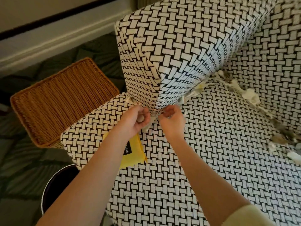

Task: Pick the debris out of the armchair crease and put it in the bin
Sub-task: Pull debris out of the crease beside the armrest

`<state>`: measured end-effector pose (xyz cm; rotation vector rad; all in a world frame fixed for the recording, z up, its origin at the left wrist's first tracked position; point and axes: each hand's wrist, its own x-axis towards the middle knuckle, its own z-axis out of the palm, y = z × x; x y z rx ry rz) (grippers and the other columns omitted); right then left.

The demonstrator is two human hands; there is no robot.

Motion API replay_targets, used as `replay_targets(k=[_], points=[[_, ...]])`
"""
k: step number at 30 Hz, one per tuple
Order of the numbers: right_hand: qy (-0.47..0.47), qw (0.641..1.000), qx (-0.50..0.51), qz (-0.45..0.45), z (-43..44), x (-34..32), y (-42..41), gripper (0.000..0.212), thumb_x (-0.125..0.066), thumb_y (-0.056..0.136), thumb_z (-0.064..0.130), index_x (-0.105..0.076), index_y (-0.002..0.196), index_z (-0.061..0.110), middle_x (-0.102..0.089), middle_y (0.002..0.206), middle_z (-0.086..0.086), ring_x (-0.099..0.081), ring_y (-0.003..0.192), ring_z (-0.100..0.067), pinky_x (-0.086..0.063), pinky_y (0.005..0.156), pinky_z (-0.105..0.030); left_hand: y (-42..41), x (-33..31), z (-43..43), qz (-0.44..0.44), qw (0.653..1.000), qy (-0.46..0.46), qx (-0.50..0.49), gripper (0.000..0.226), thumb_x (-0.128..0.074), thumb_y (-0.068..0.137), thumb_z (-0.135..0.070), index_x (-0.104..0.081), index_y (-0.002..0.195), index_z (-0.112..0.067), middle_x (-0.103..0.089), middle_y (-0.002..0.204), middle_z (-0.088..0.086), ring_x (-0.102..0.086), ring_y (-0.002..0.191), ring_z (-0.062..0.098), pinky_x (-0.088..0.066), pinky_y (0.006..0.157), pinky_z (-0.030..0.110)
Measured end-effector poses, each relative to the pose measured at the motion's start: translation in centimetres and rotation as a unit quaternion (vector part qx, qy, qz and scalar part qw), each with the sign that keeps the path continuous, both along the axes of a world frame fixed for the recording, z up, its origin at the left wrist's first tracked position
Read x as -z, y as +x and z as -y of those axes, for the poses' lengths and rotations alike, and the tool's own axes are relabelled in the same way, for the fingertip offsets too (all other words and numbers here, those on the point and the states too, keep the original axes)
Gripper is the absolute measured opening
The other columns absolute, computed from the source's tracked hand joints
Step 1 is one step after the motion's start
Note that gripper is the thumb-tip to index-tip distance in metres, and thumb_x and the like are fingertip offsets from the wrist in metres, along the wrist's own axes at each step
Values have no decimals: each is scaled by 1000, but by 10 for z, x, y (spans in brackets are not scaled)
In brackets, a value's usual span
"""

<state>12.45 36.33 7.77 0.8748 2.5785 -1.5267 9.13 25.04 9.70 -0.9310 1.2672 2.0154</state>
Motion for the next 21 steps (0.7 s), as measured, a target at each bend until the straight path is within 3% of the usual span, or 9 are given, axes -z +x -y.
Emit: replay_targets(k=[2,4,7,12,17,21], points=[[34,999,12,3,-7,5,-6,38,-62,77,7,-49,112,15,-58,102,3,-59,89,-13,-48,67,-26,2,1,-4,10,999,-11,35,22,-39,94,-6,-52,77,-6,-53,74,7,-52,65,12,-52,50,20],[88,996,-2,30,-13,13,-14,61,-64,76,11,-36,130,13,-46,126,-9,-54,106,-26,-44,73,-28,4,4,-12,25,998,-21,59,24,-36,93,-1,-52,76,-4,-51,74,9,-51,65,13,-51,58,23],[155,986,-47,47,-21,20,-22,81,-69,74,19,-21,140,12,-35,137,-14,-48,113,-31,-37,75,-28,7,6,-25,30,997,-14,63,27,-32,91,6,-50,73,-1,-47,70,10,-48,64,15,-48,64,26],[181,980,-77,-1,-31,30,-15,76,-67,76,20,-26,139,6,-40,131,-14,-45,115,-26,-33,77,-23,16,20,-38,1,999,1,41,28,-34,87,11,-54,74,-3,-50,70,8,-50,63,13,-51,51,20],[140,987,-79,2,-37,28,-11,63,-60,79,8,-34,137,10,-34,129,-13,-45,110,-24,-38,84,-22,24,19,-42,-4,998,48,-27,26,-36,86,11,-55,75,-3,-51,72,8,-51,63,14,-52,48,16],[161,982,-97,11,-39,27,-12,56,-54,84,8,-37,137,10,-33,131,-14,-46,110,-24,-38,84,-19,18,17,-47,2,999,8,-36,28,-35,88,9,-53,69,-3,-51,68,8,-52,54,12,-50,44,16]])
